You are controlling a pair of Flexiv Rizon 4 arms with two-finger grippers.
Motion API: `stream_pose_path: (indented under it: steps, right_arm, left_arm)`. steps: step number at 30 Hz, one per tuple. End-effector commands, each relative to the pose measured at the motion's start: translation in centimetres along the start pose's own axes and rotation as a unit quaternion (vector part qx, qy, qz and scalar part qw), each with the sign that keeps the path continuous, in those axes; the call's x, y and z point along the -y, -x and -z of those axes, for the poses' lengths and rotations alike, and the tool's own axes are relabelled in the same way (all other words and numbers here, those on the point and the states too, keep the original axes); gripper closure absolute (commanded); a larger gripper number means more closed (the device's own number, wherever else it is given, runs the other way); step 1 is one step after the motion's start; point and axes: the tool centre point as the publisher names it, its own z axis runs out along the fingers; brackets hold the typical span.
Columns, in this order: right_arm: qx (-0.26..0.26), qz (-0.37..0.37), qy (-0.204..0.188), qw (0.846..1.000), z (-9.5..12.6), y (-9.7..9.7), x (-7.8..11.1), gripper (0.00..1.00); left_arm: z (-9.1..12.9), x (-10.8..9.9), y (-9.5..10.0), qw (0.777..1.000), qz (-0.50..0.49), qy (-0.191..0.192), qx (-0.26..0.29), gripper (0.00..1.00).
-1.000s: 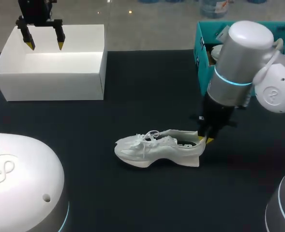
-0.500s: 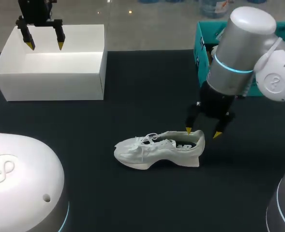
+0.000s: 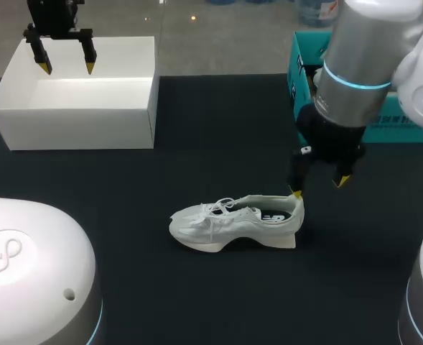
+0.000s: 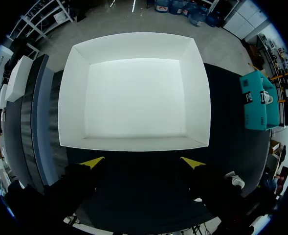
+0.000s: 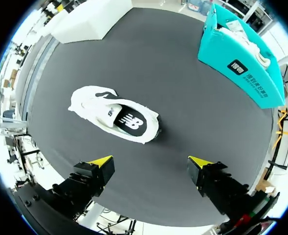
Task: Take the shoe out of the shoebox, open the shoe tongue, remove and reinsert the insole, then place the shoe into the shoebox
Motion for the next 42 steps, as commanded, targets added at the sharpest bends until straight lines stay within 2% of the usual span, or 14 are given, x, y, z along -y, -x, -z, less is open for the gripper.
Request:
stream_pose_path:
  steps: [1, 25, 27, 28, 29, 30, 31, 32, 33, 35, 37, 39, 40, 42]
  right_arm:
    - [0.058, 0.126, -0.002, 0.99, 0.6, -0.2, 0.5, 0.0]
    - [0.058, 0.126, -0.002, 0.99, 0.6, -0.2, 0.5, 0.0]
    - [0.067, 0.182, 0.024, 0.981, 0.9, 0.5, 0.9, 0.0]
    - [0.059, 0.222, 0.032, 0.973, 1.0, 0.9, 1.1, 0.0]
    - [0.054, 0.273, 0.065, 0.958, 1.0, 1.2, 1.1, 0.0]
    - [0.05, 0.282, 0.068, 0.956, 1.1, 1.6, 1.5, 0.0]
    - [0.028, 0.327, 0.05, 0.943, 1.0, 2.1, 1.6, 0.0]
    - [0.033, 0.369, 0.054, 0.927, 0.9, 2.2, 1.6, 0.0]
    - [0.016, 0.388, 0.067, 0.919, 1.0, 2.6, 1.9, 0.0]
    - [-0.014, 0.453, 0.068, 0.889, 1.1, 2.9, 2.2, 0.0]
    - [-0.051, 0.473, 0.097, 0.874, 1.3, 3.7, 2.9, 0.0]
    - [-0.067, 0.48, 0.076, 0.871, 1.4, 4.4, 3.3, 0.0]
    - [-0.075, 0.479, 0.084, 0.871, 1.6, 4.7, 3.6, 0.0]
    - [-0.044, 0.495, 0.074, 0.865, 2.4, 4.8, 4.3, 0.0]
  left_arm:
    - [0.0, 0.1, 0.0, 1.0, 0.0, 0.001, 0.0, 0.0]
    - [0.0, 0.1, 0.0, 1.0, 0.0, 0.001, 0.0, 0.0]
    - [0.0, 0.1, 0.0, 1.0, 0.0, 0.001, 0.0, 0.0]
    - [0.0, 0.1, 0.0, 1.0, 0.0, 0.001, 0.0, 0.0]
    - [0.0, 0.1, 0.0, 1.0, 0.0, 0.001, 0.0, 0.0]
    - [0.0, 0.1, 0.0, 1.0, 0.0, 0.001, 0.0, 0.0]
    - [0.0, 0.1, 0.0, 1.0, 0.0, 0.001, 0.0, 0.0]
    - [0.0, 0.1, 0.0, 1.0, 0.0, 0.001, 0.0, 0.0]
    - [0.0, 0.1, 0.0, 1.0, 0.0, 0.001, 0.0, 0.0]
    - [0.0, 0.1, 0.0, 1.0, 0.0, 0.001, 0.0, 0.0]
    - [0.0, 0.1, 0.0, 1.0, 0.0, 0.001, 0.0, 0.0]
    - [0.0, 0.1, 0.0, 1.0, 0.0, 0.001, 0.0, 0.0]
    - [0.0, 0.1, 0.0, 1.0, 0.0, 0.001, 0.0, 0.0]
    - [0.0, 0.1, 0.0, 1.0, 0.0, 0.001, 0.0, 0.0]
